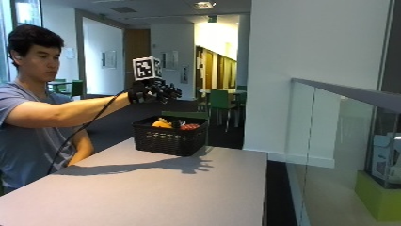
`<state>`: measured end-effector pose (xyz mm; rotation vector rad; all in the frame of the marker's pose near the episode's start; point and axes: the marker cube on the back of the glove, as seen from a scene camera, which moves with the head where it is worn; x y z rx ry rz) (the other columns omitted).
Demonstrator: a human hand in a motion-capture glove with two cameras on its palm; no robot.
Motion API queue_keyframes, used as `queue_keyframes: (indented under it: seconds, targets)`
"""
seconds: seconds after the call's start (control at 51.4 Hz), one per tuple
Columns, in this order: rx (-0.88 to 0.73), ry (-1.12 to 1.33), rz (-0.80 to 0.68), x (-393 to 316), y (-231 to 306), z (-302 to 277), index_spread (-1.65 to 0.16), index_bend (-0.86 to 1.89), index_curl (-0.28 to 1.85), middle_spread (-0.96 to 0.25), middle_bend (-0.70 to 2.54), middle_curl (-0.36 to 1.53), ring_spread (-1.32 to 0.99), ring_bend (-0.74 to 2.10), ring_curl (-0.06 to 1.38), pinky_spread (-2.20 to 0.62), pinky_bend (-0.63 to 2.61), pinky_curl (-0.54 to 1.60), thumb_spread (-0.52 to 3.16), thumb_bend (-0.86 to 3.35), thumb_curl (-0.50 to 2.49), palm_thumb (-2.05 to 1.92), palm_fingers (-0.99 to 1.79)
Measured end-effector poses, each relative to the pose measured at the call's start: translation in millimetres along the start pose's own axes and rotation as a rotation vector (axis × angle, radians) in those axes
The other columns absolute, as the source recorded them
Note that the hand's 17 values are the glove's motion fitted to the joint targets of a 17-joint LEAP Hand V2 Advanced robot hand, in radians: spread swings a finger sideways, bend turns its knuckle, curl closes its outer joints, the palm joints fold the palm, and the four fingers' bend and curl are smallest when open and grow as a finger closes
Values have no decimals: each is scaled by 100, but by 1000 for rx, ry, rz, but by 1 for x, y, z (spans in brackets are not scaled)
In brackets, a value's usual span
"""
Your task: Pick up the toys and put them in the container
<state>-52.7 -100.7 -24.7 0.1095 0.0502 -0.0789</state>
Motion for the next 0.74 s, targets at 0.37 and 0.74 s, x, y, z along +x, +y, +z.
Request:
queue_keyframes:
  seconds: [0.37,0.74]
  targets:
    - [54,40,134,111,66,35,-32,13,24,-2,22,52,0,60,33,0,120,31,101,-10,15,-15,-4]
    - [51,39,150,135,89,47,-33,18,28,-4,26,49,-5,55,31,-1,102,28,106,-9,13,-12,-2]
